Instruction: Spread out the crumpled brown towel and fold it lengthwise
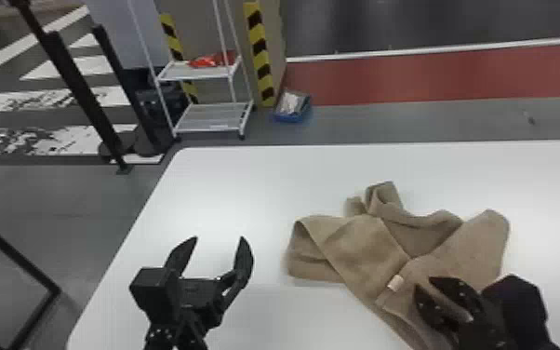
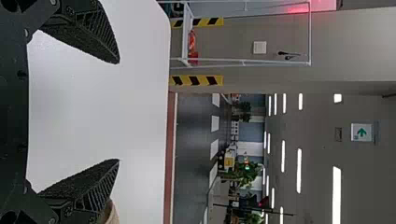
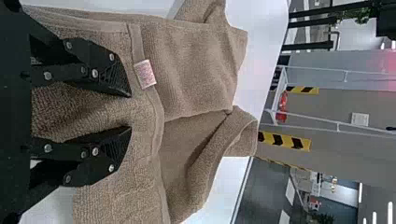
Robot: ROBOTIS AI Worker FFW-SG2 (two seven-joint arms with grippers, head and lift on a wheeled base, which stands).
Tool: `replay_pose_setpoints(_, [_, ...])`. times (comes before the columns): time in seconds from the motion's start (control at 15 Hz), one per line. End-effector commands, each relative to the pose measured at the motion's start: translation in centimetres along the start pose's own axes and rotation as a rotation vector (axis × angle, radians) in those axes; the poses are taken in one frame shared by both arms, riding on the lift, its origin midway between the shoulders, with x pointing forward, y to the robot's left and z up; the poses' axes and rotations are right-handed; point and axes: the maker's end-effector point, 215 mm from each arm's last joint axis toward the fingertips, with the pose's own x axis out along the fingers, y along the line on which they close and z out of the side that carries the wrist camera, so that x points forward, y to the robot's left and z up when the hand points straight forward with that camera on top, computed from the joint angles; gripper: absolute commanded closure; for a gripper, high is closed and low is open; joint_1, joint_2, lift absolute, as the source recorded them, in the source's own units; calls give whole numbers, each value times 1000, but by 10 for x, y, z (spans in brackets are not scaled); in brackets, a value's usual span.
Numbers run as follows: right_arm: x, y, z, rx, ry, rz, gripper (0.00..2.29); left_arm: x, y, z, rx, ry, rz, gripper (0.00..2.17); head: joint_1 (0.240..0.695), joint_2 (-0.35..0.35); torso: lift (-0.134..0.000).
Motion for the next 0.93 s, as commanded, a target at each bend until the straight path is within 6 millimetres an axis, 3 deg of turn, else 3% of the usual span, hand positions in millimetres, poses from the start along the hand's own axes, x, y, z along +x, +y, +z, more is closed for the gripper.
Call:
replay_pose_setpoints(0.0, [-2, 0, 16, -20, -54, -7, 1744, 0, -1, 0, -6, 0, 3, 144, 695, 228, -124])
replay_pose_setpoints(0.2, [-7, -7, 36, -31, -127, -22, 1744, 0, -1, 0, -8, -2, 3, 144, 695, 231, -124])
replay_pose_setpoints(0.27, [-14, -18, 55, -7, -192, -33, 1740, 1, -1, 1, -8, -2, 4, 144, 695, 231, -124])
replay_pose_setpoints(0.47, [-53, -77, 105, 35, -376, -127, 1740, 0, -1, 0, -8, 0, 1, 144, 695, 219, -124])
replay_pose_setpoints(0.53, [-65, -105, 107, 46, -393, -182, 1740, 1, -2, 0, -8, 0, -2, 144, 695, 189, -124])
replay_pose_setpoints(0.67, [-82, -153, 89, 70, -362, -298, 1740, 1, -7, 0, -11, -2, -22, 144, 695, 143, -124])
replay_pose_setpoints(0.73, [-87, -170, 71, 87, -318, -330, 1740, 2, -14, -1, -11, 3, -54, 147, 695, 112, -124])
replay_pose_setpoints(0.87, [-91, -178, 52, 96, -286, -345, 1740, 6, -45, -15, -19, 66, -193, 167, 695, 23, -124])
